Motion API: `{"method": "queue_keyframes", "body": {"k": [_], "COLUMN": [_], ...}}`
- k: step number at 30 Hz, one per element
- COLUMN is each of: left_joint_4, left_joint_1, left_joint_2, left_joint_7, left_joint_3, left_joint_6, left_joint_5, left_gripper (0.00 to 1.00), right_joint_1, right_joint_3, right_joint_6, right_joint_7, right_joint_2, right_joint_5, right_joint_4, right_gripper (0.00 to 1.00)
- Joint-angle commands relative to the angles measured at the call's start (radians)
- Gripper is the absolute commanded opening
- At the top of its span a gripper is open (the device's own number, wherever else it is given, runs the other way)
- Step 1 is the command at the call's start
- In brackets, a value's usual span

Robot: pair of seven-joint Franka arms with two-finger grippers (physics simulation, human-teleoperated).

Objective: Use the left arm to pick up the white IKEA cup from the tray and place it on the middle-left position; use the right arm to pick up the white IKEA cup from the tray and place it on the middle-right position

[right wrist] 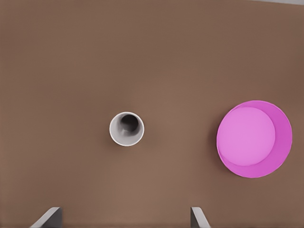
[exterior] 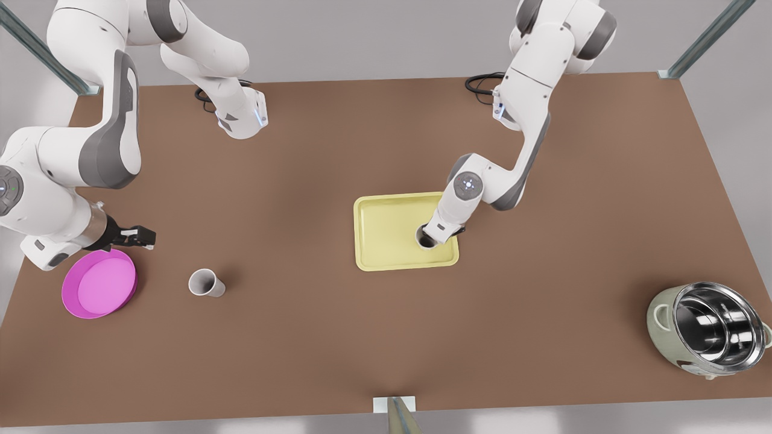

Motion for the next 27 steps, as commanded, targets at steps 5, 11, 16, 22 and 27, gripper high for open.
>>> {"method": "queue_keyframes", "body": {"k": [5,11,16,22,27], "left_joint_4": [0.128,0.125,0.123,0.123,0.099], "left_joint_1": [0.024,0.262,0.330,0.365,0.363], "left_joint_2": [-0.031,-0.034,-0.003,0.051,0.080], "left_joint_7": [0.218,0.612,0.705,0.785,0.784], "left_joint_3": [0.140,0.142,0.140,0.140,0.139], "left_joint_6": [-0.269,-0.246,-0.165,-0.088,0.045], "left_joint_5": [-0.015,-0.069,-0.066,-0.060,-0.072], "left_gripper": [0.06,0.06,0.05,0.05,0.05], "right_joint_1": [0.000,0.000,0.000,0.000,0.002], "right_joint_3": [0.002,0.002,0.002,0.000,0.002], "right_joint_6": [0.003,0.003,0.003,0.003,0.008], "right_joint_7": [0.030,0.028,0.028,0.028,0.027], "right_joint_2": [0.003,0.003,0.003,0.005,0.010], "right_joint_5": [-0.001,-0.001,-0.001,0.001,-0.002], "right_joint_4": [0.001,0.001,-0.001,0.001,0.001], "right_gripper": [1.00,1.00,1.00,1.00,1.00]}}
